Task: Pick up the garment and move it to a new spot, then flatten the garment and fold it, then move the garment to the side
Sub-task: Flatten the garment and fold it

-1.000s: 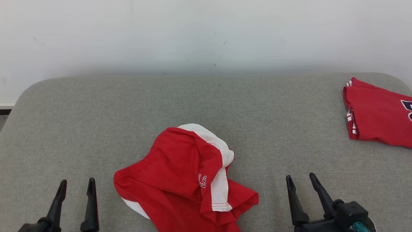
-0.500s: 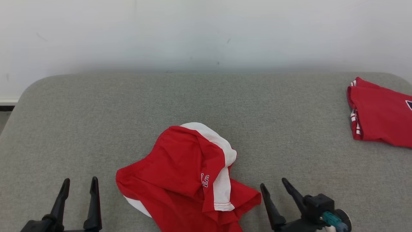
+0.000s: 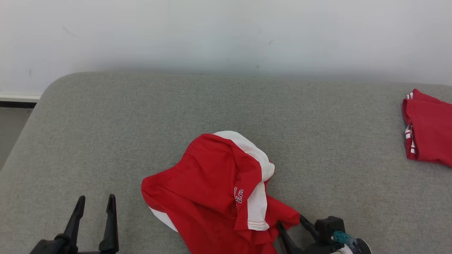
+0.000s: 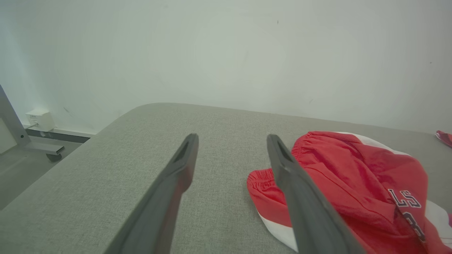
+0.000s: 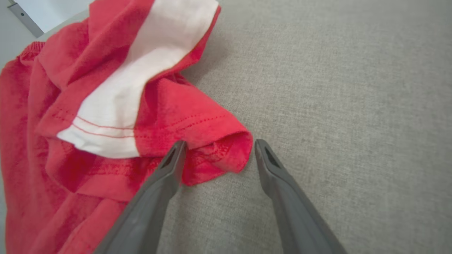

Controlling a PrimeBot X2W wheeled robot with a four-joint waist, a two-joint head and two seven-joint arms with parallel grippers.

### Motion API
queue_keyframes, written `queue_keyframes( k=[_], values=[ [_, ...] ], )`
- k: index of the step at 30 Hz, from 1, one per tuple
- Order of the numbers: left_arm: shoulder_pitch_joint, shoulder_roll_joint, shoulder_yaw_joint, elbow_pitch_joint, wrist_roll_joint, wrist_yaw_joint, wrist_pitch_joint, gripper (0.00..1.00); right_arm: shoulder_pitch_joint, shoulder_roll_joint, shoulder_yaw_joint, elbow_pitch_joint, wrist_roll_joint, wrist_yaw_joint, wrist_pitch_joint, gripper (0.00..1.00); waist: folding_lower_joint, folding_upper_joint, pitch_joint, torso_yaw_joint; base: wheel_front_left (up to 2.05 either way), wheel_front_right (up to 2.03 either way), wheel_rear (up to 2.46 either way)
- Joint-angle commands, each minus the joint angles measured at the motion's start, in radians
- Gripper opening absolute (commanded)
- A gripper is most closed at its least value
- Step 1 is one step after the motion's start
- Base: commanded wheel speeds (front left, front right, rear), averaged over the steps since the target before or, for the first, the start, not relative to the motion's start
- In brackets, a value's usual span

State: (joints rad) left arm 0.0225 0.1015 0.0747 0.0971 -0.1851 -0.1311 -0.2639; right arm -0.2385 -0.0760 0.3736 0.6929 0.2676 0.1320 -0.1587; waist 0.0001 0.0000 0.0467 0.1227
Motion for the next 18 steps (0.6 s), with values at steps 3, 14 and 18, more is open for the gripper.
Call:
queue_keyframes(
  k=[3,14,18],
  values=[
    [-0.011,-0.006,0.001,0.003,-0.008,0.002,0.0,1.0,-0.039,0.01,0.02,0.066,0.035,-0.003,-0.022,0.0,-0.0001,0.0,0.008,0.009,0.0,0.0,0.0],
    [-0.038,-0.007,-0.004,0.01,-0.012,0.002,0.0,1.0,-0.26,-0.053,0.026,0.173,0.068,-0.003,-0.084,0.0,-0.0001,0.0,0.033,0.01,0.0,0.0,0.0],
    [-0.052,-0.004,-0.015,0.015,-0.016,0.002,0.0,1.0,-0.388,-0.122,0.009,0.194,0.073,-0.003,-0.087,0.0,-0.0001,0.0,0.051,0.017,0.0,0.0,0.0]
  ],
)
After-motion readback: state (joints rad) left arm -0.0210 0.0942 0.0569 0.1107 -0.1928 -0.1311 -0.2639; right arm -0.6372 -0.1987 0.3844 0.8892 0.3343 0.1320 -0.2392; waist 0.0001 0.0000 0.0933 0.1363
